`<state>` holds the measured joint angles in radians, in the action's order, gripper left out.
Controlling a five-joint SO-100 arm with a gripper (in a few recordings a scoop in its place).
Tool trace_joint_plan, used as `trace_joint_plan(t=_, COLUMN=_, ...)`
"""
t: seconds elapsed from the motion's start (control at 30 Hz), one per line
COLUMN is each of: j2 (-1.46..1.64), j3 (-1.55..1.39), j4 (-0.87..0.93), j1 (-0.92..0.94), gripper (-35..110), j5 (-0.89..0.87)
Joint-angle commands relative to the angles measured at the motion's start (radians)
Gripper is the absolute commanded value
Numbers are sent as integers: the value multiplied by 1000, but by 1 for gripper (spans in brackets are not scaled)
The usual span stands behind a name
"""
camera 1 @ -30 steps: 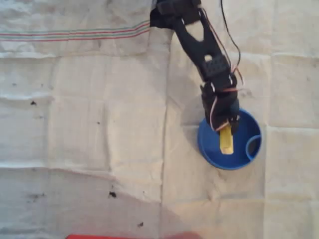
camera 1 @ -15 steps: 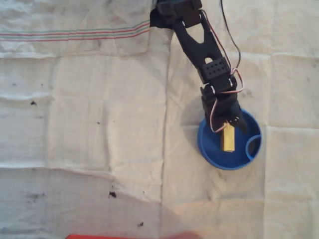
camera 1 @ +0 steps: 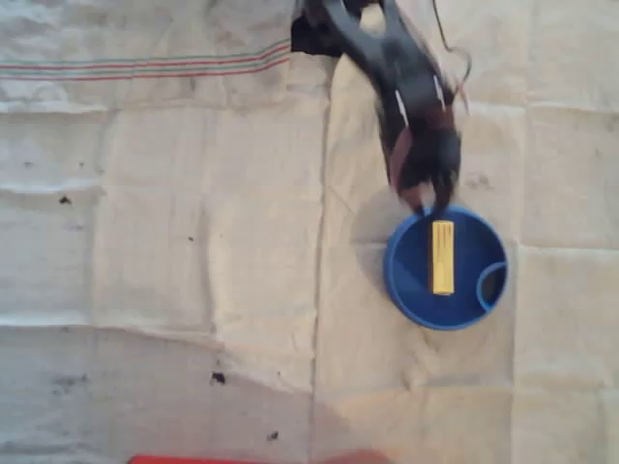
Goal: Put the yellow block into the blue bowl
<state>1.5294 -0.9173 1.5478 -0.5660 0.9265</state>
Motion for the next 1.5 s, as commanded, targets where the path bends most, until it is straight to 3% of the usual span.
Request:
trace_joint_plan(t=0.0, j2=255, j3=63, j4=94, j1=-5, gripper=0, j5=-150)
trace_joint_plan(t=0.2, j2=462, j3=63, j4=227, j1=-2, gripper=0, j5=-405)
trace_joint_plan(t=0.5, j2=724, j3=31, j4=270, j1=5, gripper=0, j5=-818)
trace_joint_plan(t=0.8, j2=1069, j3=-425, j4=273, j1=6, gripper=0, j5=-876)
trace_joint_plan(t=1.27, j2=1532, j3=-1489, j4=-376, j1=6, gripper=0, j5=-842)
trace_joint_plan(t=1.47, j2=1643, j3=-1799, j4=-531, j1=6, gripper=0, j5=-834)
